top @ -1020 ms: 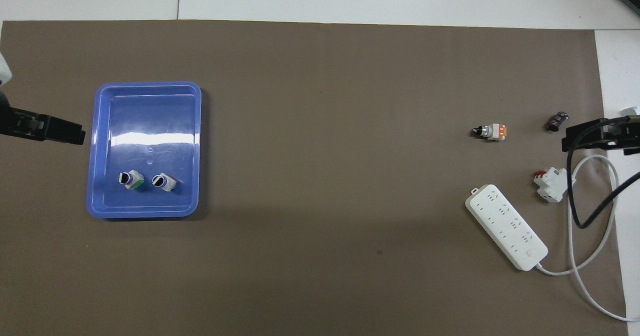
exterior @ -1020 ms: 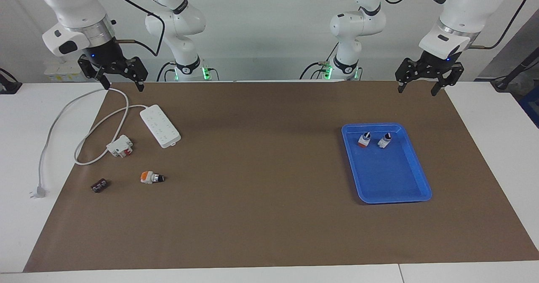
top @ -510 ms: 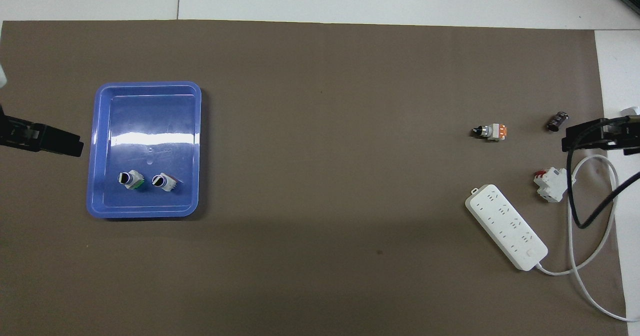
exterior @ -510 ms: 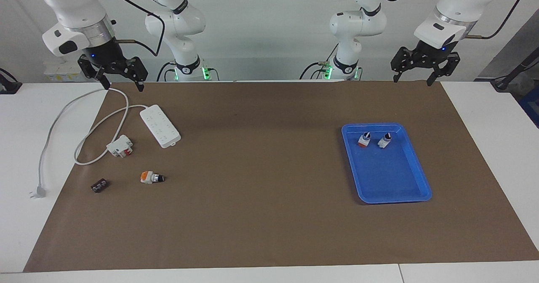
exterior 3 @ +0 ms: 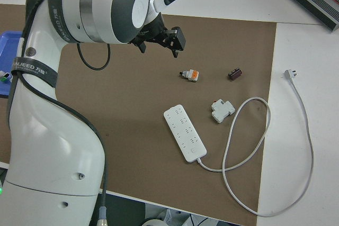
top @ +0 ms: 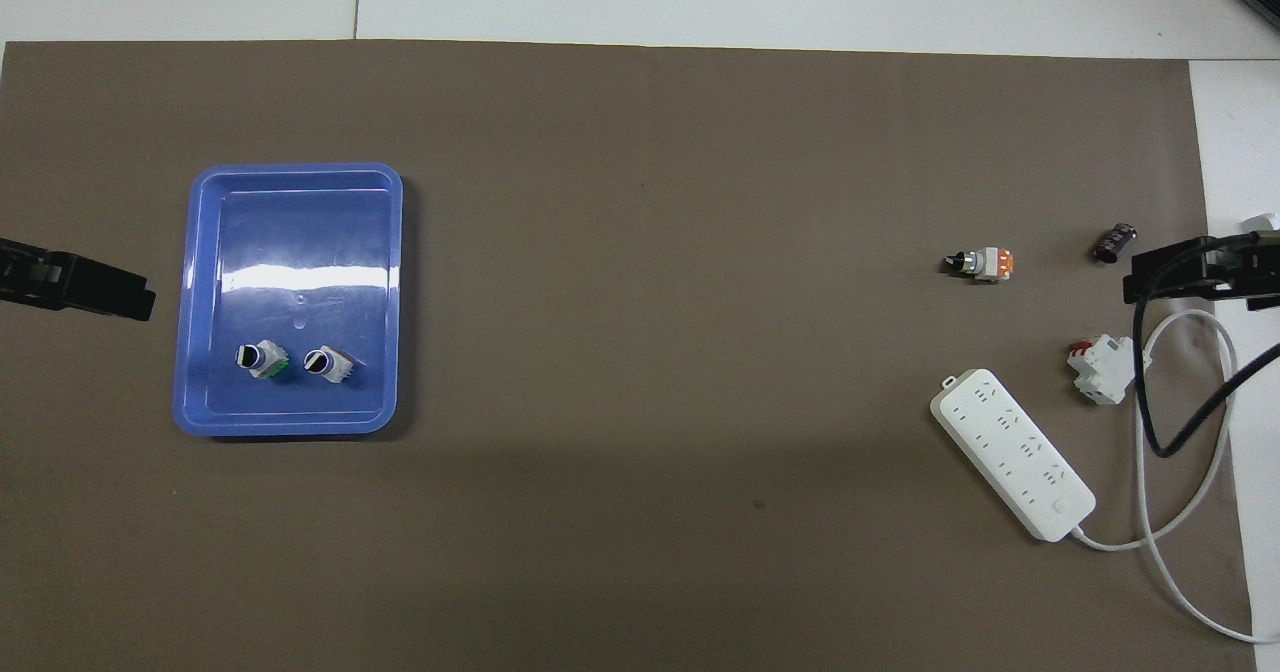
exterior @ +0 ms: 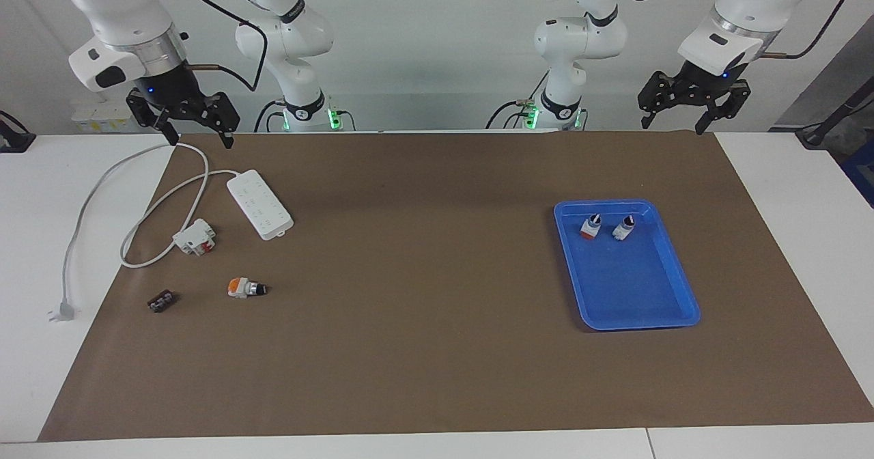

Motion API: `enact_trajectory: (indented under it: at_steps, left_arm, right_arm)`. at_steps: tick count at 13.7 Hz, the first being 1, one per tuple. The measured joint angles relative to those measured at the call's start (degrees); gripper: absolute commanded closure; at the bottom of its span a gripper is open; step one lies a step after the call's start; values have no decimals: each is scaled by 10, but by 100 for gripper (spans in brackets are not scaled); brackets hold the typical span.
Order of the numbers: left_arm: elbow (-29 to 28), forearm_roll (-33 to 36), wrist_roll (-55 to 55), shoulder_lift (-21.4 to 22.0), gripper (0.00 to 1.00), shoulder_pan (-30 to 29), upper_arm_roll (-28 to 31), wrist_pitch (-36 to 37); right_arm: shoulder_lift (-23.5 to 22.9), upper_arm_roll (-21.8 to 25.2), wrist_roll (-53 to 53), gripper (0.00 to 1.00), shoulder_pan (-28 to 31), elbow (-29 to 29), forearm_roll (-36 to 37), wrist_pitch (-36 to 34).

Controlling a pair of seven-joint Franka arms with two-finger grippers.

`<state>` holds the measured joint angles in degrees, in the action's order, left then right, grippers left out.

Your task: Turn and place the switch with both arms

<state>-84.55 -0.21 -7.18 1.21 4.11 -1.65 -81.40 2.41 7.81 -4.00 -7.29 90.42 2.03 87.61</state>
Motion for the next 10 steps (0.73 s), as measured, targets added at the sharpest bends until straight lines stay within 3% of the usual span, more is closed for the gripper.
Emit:
enact_trajectory:
  at_steps: [10]
  left_arm:
    - [-2, -1, 11, 2, 0, 0, 4, 12]
  right_arm:
    - [0, 0, 0, 0, 0, 0, 0, 0]
